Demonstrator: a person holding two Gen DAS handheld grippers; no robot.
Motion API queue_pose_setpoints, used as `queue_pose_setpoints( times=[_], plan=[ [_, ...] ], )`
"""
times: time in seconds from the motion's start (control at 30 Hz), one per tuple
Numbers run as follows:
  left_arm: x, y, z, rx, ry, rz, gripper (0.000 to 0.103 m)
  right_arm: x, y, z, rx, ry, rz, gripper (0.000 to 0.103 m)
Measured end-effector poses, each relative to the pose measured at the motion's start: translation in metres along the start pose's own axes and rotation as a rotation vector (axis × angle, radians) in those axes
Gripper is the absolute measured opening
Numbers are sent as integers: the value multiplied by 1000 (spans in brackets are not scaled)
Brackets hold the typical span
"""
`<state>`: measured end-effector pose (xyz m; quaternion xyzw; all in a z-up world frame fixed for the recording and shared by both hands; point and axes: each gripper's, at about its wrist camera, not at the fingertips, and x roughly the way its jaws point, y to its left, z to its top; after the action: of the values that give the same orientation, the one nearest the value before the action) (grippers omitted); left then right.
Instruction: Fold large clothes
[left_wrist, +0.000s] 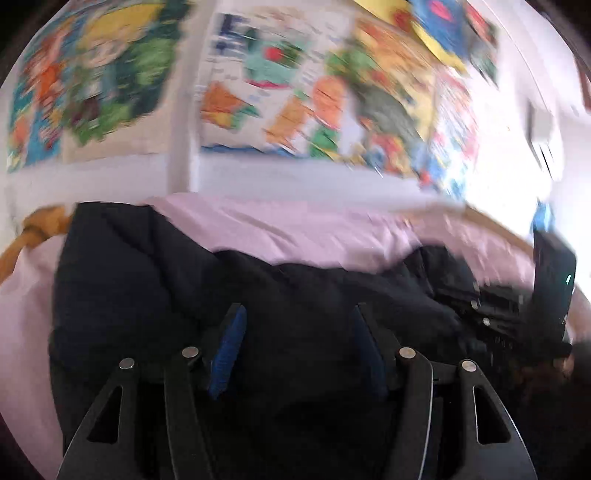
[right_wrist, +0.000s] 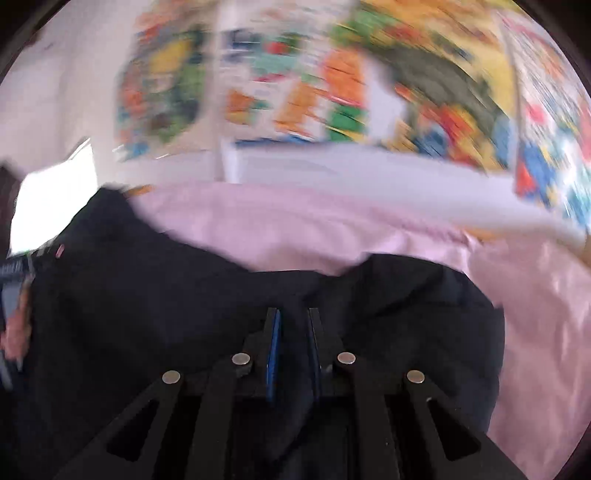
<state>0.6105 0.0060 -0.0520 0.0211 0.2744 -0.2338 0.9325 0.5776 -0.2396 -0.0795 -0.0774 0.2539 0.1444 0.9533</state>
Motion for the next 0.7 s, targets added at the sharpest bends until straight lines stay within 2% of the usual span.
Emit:
queue_pose_setpoints(
  times=[0.1,0.27,0.43,0.53,0.63,0.67,0.7],
  plan=[
    [14,-17,-9,129,73,94,54,2,17,-9,-99,10,-19,14],
    [33,-20,-19,198,134,149,56,19,26,-20,-146,46,-29,14],
    [55,-9,-30,201,170,145,56,44,32,-29,-169,84,-23,14],
    [46,-8,-30,190,151,127,56,44,28,-28,-139,94,2,14],
    [35,-13,-27,196,123,137,67,32,19,-23,-91,65,37,17],
    [31,-17,-27,205,116,159,77,28,18,-22,-84,64,37,21],
    [30,-20,-27,210,116,184,92,26,17,-20,-81,69,25,29]
  ],
)
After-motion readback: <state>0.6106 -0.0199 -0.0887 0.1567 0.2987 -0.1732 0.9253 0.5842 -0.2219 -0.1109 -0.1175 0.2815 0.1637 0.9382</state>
